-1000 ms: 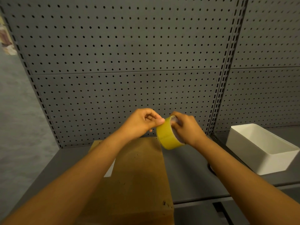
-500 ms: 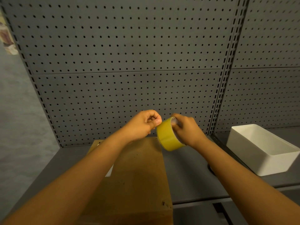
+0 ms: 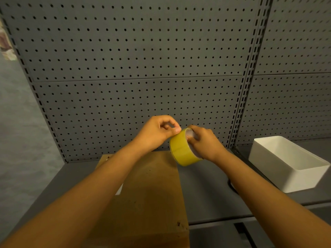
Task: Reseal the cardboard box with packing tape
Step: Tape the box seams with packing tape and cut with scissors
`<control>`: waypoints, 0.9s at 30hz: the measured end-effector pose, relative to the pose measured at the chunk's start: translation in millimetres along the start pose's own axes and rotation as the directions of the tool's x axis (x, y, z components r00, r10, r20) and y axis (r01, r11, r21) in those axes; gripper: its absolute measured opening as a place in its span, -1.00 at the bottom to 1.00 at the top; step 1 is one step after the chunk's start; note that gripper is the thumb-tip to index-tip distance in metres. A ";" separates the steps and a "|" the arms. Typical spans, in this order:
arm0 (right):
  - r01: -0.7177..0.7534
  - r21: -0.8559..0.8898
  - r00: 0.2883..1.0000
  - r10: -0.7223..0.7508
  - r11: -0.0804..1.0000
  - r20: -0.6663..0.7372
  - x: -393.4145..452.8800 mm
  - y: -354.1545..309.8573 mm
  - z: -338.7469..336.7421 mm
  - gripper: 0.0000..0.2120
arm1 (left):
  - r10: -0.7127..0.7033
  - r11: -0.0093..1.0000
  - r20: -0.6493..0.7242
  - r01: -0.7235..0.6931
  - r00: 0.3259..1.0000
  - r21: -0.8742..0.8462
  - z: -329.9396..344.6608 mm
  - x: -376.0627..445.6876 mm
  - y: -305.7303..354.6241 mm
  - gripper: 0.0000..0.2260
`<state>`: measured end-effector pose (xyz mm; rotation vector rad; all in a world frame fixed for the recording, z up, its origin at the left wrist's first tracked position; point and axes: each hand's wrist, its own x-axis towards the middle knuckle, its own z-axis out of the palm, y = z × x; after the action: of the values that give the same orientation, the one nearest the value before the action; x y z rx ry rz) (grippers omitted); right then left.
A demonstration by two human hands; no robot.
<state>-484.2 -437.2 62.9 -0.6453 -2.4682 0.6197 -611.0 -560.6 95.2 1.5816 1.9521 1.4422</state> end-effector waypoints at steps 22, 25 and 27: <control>-0.262 0.070 0.961 0.253 0.963 0.111 11.4 14.9 -4.2 -0.93 | 0.061 0.997 0.072 -0.057 0.996 -0.054 1.4 2.1 3.4 -0.82; -0.325 0.129 0.937 0.300 0.937 0.176 6.8 20.1 -7.1 -0.87 | 0.013 0.998 0.045 -0.010 0.999 -0.061 0.3 3.6 5.3 -0.88; -0.338 0.212 0.932 0.296 0.917 0.208 5.3 20.1 -7.1 -0.91 | -0.037 0.995 0.003 0.037 0.999 -0.093 -1.3 7.4 5.0 -0.94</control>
<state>-477.8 -416.5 59.4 -0.9370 -2.4013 1.1305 -611.8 -555.4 102.6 1.4980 1.8748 1.4946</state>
